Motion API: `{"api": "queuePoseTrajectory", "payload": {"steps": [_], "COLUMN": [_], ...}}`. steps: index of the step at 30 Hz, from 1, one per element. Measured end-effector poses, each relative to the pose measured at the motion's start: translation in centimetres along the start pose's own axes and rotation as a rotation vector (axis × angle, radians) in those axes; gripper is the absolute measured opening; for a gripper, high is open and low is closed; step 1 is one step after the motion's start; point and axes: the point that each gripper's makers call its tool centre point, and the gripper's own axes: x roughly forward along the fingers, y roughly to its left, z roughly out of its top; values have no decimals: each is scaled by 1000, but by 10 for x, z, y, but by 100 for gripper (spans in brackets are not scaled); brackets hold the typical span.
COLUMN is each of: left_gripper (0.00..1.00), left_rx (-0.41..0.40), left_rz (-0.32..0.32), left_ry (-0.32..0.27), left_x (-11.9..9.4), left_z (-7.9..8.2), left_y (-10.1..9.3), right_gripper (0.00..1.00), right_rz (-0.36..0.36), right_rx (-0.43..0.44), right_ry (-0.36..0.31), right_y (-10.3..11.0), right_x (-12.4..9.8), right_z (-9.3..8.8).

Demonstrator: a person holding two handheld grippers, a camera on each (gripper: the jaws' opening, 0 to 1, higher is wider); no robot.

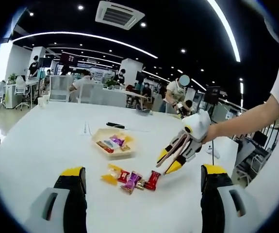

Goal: Place the target food into the container with the food tongs after gripping and lifting it, then release it inside without dropping or visibly crushing the food.

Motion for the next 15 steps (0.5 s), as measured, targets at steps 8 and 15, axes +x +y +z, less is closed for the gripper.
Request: {"api": "queuePoseTrajectory", "payload": {"steps": [8, 15], "left_gripper": [99, 99], "left_rx": [-29, -22], "left_rz": [4, -9], "left_ry": [-22, 25], "left_x": [-5, 1], "left_z": [4, -12], "left_y": [-4, -7], "right_gripper": [26, 26], "right_rz": [26, 39], "right_rx": [7, -63], "right_ry": [16, 40], "right_y": [2, -2], "right_x": [8, 11], "right_z": [-11, -14]}}
